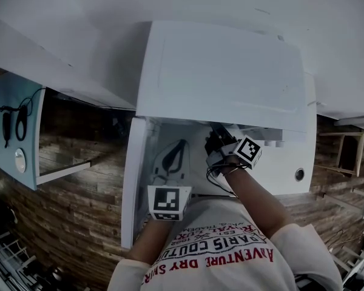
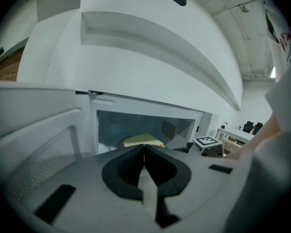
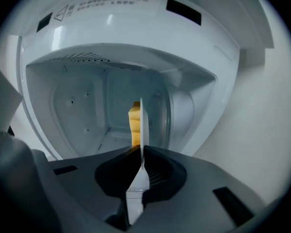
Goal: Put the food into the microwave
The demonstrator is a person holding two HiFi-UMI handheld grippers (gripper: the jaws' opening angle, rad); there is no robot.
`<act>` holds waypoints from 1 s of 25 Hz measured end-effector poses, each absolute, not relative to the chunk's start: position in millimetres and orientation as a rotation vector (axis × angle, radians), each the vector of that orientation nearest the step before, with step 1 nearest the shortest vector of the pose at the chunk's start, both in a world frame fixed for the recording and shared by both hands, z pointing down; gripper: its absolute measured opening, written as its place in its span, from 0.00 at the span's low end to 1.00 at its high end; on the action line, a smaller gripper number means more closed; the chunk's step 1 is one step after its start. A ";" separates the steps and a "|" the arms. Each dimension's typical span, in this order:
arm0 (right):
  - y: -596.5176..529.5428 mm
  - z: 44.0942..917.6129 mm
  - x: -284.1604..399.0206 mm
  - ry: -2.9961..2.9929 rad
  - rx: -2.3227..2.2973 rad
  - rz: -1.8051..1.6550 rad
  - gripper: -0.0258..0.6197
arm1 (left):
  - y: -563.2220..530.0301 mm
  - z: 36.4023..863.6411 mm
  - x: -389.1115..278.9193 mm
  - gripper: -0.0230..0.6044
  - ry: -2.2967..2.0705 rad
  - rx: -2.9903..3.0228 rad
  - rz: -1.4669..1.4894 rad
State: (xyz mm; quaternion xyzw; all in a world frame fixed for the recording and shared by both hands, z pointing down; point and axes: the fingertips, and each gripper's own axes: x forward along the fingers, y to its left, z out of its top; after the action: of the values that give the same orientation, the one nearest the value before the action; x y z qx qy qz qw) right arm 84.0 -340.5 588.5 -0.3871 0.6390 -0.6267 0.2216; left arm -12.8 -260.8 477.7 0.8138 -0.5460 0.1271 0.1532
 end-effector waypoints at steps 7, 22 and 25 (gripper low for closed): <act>-354.9 581.9 75.4 1.789 -1.078 -1.725 0.09 | -257.6 480.2 -6.9 0.05 -1.520 2.357 0.374; -348.7 570.2 65.2 2.273 -1.286 -1.533 0.31 | -254.7 483.6 -4.6 0.05 -1.483 2.344 0.365; -343.0 574.6 61.3 2.526 -1.360 -1.472 0.36 | -254.4 487.0 -3.7 0.05 -1.476 2.336 0.356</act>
State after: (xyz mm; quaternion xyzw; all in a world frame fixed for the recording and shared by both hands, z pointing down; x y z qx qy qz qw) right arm 61.3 -343.0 574.6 -0.4216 0.7827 -0.4560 -0.0412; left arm -3.7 -254.4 487.0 0.8253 -0.5214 0.1259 0.1767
